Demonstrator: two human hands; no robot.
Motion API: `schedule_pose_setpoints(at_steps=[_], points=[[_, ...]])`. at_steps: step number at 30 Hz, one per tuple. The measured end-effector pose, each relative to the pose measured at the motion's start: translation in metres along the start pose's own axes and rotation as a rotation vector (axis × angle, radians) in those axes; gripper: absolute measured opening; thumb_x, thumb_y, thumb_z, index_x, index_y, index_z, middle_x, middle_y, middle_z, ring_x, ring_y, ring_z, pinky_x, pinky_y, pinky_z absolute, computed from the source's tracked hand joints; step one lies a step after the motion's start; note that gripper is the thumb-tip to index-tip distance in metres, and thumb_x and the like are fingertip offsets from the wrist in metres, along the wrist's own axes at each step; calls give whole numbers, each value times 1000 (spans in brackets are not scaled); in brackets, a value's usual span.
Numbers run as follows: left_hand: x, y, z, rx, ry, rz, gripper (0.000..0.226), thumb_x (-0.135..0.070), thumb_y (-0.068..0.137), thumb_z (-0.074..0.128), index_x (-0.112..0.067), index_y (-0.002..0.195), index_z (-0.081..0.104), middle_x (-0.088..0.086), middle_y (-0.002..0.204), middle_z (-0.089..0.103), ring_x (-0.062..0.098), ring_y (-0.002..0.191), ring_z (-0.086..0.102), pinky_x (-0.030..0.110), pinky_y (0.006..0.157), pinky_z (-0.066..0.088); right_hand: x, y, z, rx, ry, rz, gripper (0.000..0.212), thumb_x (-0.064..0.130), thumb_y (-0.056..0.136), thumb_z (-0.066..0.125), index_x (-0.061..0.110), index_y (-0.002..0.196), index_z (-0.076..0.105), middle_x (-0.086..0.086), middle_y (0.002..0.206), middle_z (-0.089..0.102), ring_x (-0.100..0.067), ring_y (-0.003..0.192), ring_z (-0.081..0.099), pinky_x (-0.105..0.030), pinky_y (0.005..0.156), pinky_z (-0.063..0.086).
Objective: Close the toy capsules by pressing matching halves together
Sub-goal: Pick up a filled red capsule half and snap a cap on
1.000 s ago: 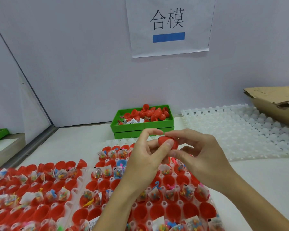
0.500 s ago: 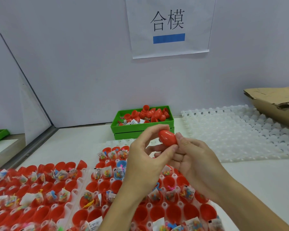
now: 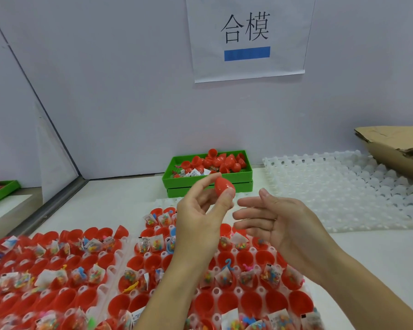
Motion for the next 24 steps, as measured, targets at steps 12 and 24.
schedule_pose_setpoints(at_steps=[12,24], points=[[-9,-2,2,58,321,173,44,-12,77,82,-38,109,68,-7,97,65,9,90,66,18,75,55,4,2,-10,-97,-152,-36,31,25,97,54,1,101,72,-22,90,74,-32,77,73,-27,64,59],[-17,-14,18,151,730,481,67,-9,71,84,-42,119,51,-18,100,61,-3,94,52,6,79,41,-3,1,-1,-10,-185,-75,43,47,68,72,13,92,80,-15,94,76,-28,91,74,-35,81,60]])
Point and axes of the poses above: each hand's wrist, its own y-axis towards the middle knuckle, its own z-axis out of the palm, x = y × z, the point moved 6 cm from there along y, towards the middle knuckle
